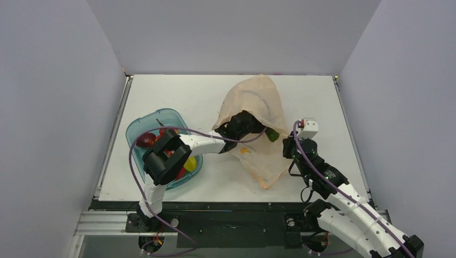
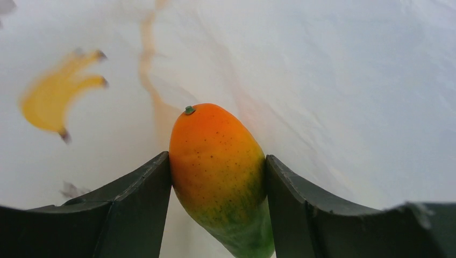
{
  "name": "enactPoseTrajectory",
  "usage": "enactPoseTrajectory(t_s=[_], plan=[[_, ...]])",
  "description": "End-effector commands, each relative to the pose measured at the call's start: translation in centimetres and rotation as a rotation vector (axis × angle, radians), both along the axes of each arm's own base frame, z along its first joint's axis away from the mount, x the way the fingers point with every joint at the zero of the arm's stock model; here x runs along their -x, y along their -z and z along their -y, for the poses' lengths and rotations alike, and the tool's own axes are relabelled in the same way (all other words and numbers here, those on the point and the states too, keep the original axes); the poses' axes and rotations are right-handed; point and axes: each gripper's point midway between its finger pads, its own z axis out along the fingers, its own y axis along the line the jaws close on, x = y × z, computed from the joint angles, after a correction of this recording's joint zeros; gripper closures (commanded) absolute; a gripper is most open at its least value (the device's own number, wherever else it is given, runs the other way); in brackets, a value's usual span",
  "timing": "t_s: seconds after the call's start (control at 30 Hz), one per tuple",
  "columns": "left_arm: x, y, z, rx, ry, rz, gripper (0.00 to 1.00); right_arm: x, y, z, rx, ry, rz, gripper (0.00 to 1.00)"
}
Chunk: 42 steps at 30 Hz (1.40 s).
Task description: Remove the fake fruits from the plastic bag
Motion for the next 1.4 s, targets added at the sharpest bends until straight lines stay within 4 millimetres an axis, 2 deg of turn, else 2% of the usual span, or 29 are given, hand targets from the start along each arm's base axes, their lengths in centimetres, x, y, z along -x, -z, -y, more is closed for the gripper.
enactPoseTrajectory(t_s=[0.0, 0.03, 0.23, 0.4, 0.43, 0.47, 0.5, 0.53, 0.63, 0.77, 0.83, 0.87, 0.9, 0.97, 1.0, 1.1, 1.17, 1.27, 1.3, 1.33, 1.37], plan=[[3.1, -4.1, -0.8, 0.060, 0.094, 0.003, 1.00, -1.4, 0.2, 1.0, -0.030, 0.115, 0.032, 1.00], [3.9, -5.0, -0.8, 0.083, 0.129, -0.005, 1.00, -1.6, 0.4, 1.0, -0.032, 0.119, 0.029, 1.00], [8.9, -5.5, -0.6, 0.192, 0.320, -0.136, 1.00, -3.3, 0.3, 0.4, -0.042, 0.150, 0.043, 1.00], [13.2, -3.1, -0.9, 0.170, 0.418, -0.241, 1.00, -4.8, -2.4, 0.3, -0.021, 0.169, 0.081, 1.00], [13.8, -2.7, -1.0, 0.163, 0.429, -0.247, 1.00, -5.1, -2.5, 0.4, -0.009, 0.176, 0.077, 1.00], [14.7, -2.0, -1.1, 0.146, 0.448, -0.256, 1.00, -5.4, -3.5, 0.4, -0.016, 0.183, 0.092, 1.00], [15.1, -1.7, -1.2, 0.136, 0.455, -0.260, 1.00, -5.7, -3.3, 0.7, 0.002, 0.195, 0.080, 1.00], [16.0, -1.2, -1.3, 0.122, 0.475, -0.262, 1.00, -6.0, -4.1, 0.7, -0.001, 0.200, 0.091, 1.00], [17.7, -1.1, -1.3, 0.121, 0.531, -0.254, 1.00, -7.0, -4.4, 0.8, 0.038, 0.209, 0.082, 1.00], [19.8, -1.9, -0.7, 0.112, 0.630, -0.235, 1.00, -8.3, -5.1, 0.6, 0.080, 0.208, 0.081, 1.00], [21.5, -2.4, -0.3, 0.095, 0.699, -0.220, 1.00, -9.1, -6.2, 0.2, 0.097, 0.194, 0.090, 1.00], [22.3, -2.4, -0.3, 0.084, 0.732, -0.232, 1.00, -9.4, -6.0, 0.1, 0.112, 0.189, 0.081, 1.00], [22.9, -2.8, 0.0, 0.084, 0.763, -0.220, 1.00, -9.7, -6.8, -0.1, 0.118, 0.182, 0.094, 1.00], [24.7, -3.4, 0.3, 0.095, 0.851, -0.234, 1.00, -10.1, -7.5, -1.1, 0.132, 0.116, 0.104, 1.00], [25.1, -3.4, 0.3, 0.095, 0.873, -0.244, 1.00, -10.2, -7.6, -2.4, 0.121, 0.050, 0.108, 1.00], [26.5, -3.7, 0.8, 0.063, 0.941, -0.240, 1.00, -10.7, -8.3, -3.5, 0.108, 0.003, 0.122, 1.00], [27.4, -3.7, 1.0, 0.032, 0.969, -0.227, 1.00, -11.3, -8.7, -3.4, 0.094, 0.028, 0.127, 1.00], [28.3, -3.9, 0.8, 0.015, 0.968, -0.206, 1.00, -12.3, -8.1, -2.1, 0.106, 0.119, 0.105, 1.00], [28.2, -4.8, 0.6, 0.023, 0.950, -0.181, 1.00, -12.6, -8.3, -1.1, 0.112, 0.162, 0.103, 1.00], [28.2, -4.8, 0.2, 0.018, 0.938, -0.175, 1.00, -13.0, -8.1, -0.7, 0.111, 0.188, 0.095, 1.00], [28.0, -5.9, -0.3, 0.023, 0.910, -0.144, 1.00, -13.2, -7.9, 0.5, 0.123, 0.234, 0.086, 1.00]])
